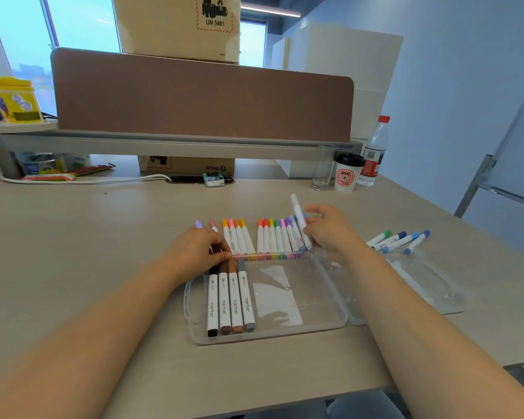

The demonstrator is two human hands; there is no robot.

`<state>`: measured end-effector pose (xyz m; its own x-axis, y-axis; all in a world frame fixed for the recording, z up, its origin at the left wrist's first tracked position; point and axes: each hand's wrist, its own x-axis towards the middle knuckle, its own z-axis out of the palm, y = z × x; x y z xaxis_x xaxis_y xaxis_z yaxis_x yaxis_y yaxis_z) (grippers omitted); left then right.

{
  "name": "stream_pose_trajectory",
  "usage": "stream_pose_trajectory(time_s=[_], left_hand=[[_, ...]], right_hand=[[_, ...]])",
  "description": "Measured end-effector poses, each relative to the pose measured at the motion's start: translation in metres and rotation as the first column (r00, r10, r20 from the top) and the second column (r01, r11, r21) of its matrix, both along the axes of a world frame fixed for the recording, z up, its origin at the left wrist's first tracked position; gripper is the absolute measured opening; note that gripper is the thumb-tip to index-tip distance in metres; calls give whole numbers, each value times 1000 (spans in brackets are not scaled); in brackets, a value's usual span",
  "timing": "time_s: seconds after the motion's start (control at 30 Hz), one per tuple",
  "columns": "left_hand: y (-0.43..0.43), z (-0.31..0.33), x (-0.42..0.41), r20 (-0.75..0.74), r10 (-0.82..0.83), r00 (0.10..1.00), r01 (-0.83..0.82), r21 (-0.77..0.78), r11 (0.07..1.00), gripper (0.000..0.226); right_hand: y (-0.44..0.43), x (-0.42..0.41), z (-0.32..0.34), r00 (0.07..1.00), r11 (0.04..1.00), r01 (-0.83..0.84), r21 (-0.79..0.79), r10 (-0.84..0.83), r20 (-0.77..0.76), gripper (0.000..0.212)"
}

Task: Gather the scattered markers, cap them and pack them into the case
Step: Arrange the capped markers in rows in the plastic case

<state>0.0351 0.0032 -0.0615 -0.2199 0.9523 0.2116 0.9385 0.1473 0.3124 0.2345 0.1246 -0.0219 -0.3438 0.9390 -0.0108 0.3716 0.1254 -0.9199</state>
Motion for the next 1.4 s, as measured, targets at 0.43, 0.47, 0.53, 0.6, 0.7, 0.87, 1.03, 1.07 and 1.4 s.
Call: stream_pose_trajectory(time_s=[0.43, 0.47, 0.53, 0.6, 0.7, 0.87, 1.03, 1.07, 1.4], left_hand=[[-16, 13, -6, 206, -95, 974, 122, -120, 985, 42], [-17, 13, -6, 218, -98, 971, 129, -134, 982, 44], [-18, 15, -8, 236, -108, 966, 148, -160, 976, 49], [-19, 16, -9, 262, -123, 957, 174, -185, 967, 53], [-20, 17, -10, 276, -152, 949, 210, -195, 958, 54], [-18, 15, -10, 276, -159, 948, 220, -205, 954, 57], [-17, 13, -11, 308, -154, 939, 221, -195, 956, 58], [-17, 12, -11, 308, -151, 939, 218, -196, 956, 58], [-15, 13, -11, 300, -128, 945, 198, -215, 956, 59]], right_hand=[[-57, -1, -3, 926, 837, -376, -397, 327, -186, 33], [-59, -1, -4, 929, 838, -369, -403, 324, -176, 32], [-61, -1, -5, 944, 859, -330, -393, 306, -124, 30], [-64, -2, -5, 957, 897, -281, -342, 289, -28, 27], [-70, -5, -8, 951, 928, -240, -286, 283, 121, 15], [-81, -11, -16, 924, 961, -208, -181, 254, 286, 22], [-88, -13, -16, 893, 973, -202, -115, 231, 385, 12], [-88, -14, -15, 891, 973, -205, -110, 232, 391, 13], [-90, -26, -9, 843, 970, -206, -130, 243, 480, 14]])
